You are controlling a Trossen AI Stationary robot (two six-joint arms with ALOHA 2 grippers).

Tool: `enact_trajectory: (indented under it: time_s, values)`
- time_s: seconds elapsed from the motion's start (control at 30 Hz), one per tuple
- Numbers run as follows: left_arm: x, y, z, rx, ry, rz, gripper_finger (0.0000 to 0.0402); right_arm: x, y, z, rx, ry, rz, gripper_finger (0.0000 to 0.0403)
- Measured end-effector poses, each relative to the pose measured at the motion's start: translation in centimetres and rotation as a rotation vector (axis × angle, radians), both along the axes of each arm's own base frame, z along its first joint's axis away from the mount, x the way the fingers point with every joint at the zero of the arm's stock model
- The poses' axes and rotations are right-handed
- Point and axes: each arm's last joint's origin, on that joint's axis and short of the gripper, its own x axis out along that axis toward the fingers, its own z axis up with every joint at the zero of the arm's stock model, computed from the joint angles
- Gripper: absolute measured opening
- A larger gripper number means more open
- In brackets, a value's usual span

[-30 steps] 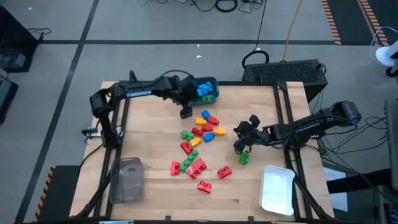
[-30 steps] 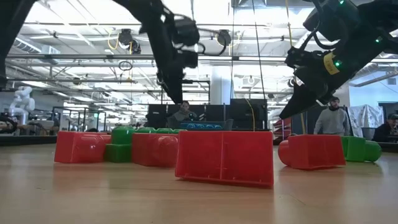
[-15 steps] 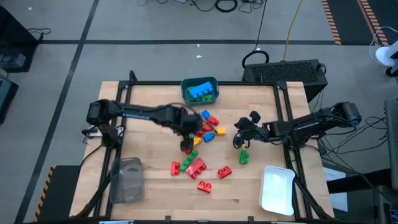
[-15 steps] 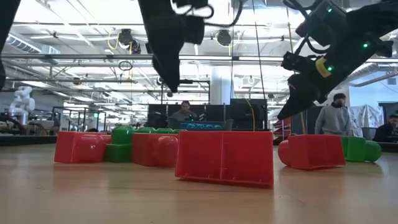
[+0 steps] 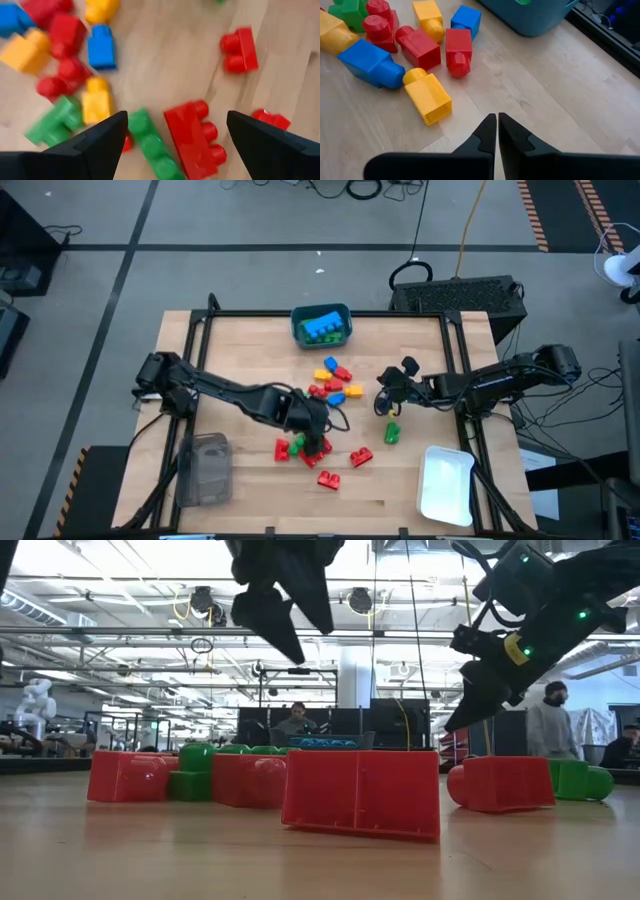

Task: Sort blocks by size
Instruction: Put the red game piece into the blue container

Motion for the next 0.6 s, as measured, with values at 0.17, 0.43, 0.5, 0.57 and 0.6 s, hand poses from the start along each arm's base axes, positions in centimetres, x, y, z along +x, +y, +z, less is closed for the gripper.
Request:
enact_trajectory:
  time_s: [0.17,0.43,0.5,0.57,0.6]
  values:
    - [0.6,-2.0,-2.4,-0.009,0.043,-0.006,0.0342,0.1,0.0,0.1,0.001,-0.021,-0.001,0.0004]
    - [1.7,-3.1,-6.4,-0.023,0.111,0.051,0.0342,0.3,0.0,0.3,0.002,-0.044,0.000,0.0004]
    - [1.8,-3.1,-6.9,-0.018,0.130,0.055,0.0342,0.3,0.0,0.3,0.003,-0.045,0.000,0.0004]
    - [1.9,-3.1,-7.4,-0.021,0.140,0.069,0.0342,0.3,0.0,0.3,0.003,-0.045,0.000,0.0004]
    - [1.9,-3.1,-7.6,-0.019,0.146,0.072,0.0342,0.3,0.0,0.3,0.003,-0.044,0.000,0.0004]
